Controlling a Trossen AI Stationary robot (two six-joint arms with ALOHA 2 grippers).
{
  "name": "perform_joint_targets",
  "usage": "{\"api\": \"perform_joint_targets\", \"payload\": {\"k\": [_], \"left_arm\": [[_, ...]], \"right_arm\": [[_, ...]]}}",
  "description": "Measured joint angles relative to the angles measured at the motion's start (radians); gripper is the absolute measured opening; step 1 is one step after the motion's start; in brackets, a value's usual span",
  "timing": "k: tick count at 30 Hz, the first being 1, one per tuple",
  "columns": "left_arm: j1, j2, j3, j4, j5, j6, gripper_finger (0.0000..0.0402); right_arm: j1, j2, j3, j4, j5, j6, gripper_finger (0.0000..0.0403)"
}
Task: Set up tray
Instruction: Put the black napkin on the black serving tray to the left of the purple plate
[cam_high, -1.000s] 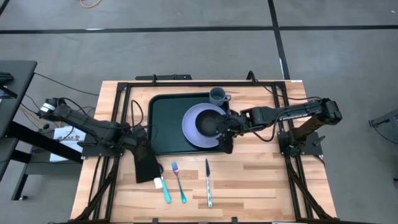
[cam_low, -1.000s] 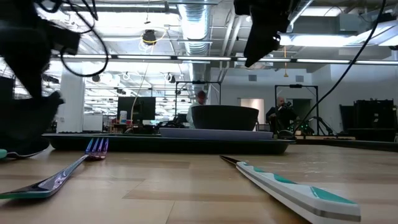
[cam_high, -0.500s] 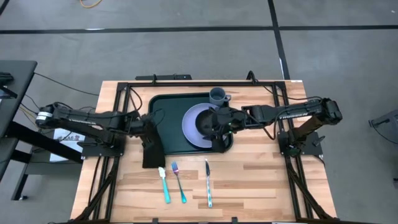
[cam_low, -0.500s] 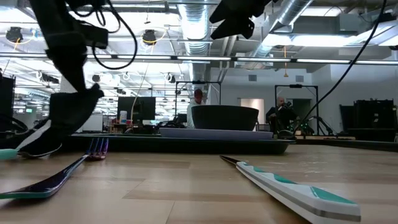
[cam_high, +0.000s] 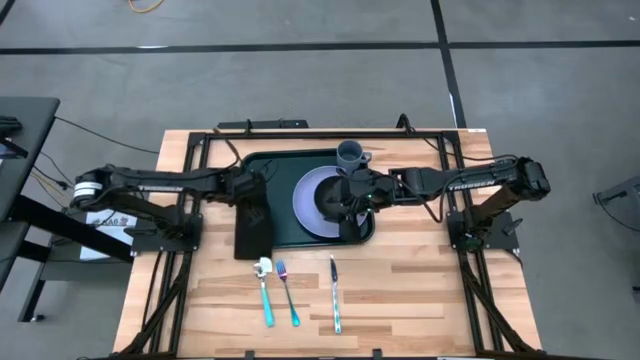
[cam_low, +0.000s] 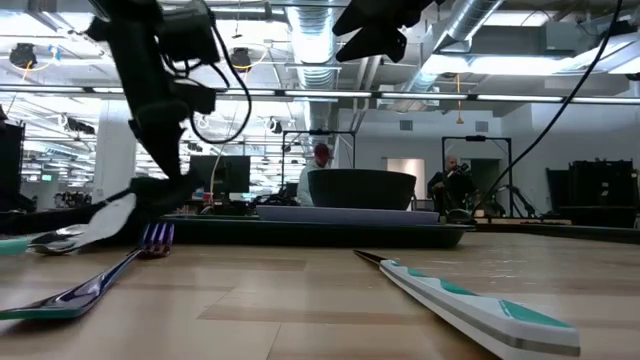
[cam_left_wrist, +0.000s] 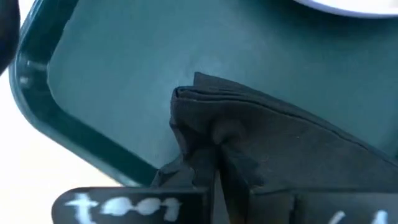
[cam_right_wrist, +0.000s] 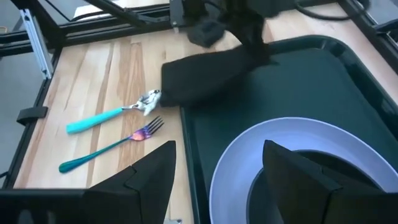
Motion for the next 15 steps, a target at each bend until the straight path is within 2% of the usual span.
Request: {"api": "perform_joint_targets", "payload": {"k": [15], "left_arm": [[0.163, 0.158, 0.0, 0.23, 0.002, 0.27, 0.0]], "right_arm": [[-0.032, 0.0, 0.0, 0.023, 0.0, 0.036, 0.023]]}}
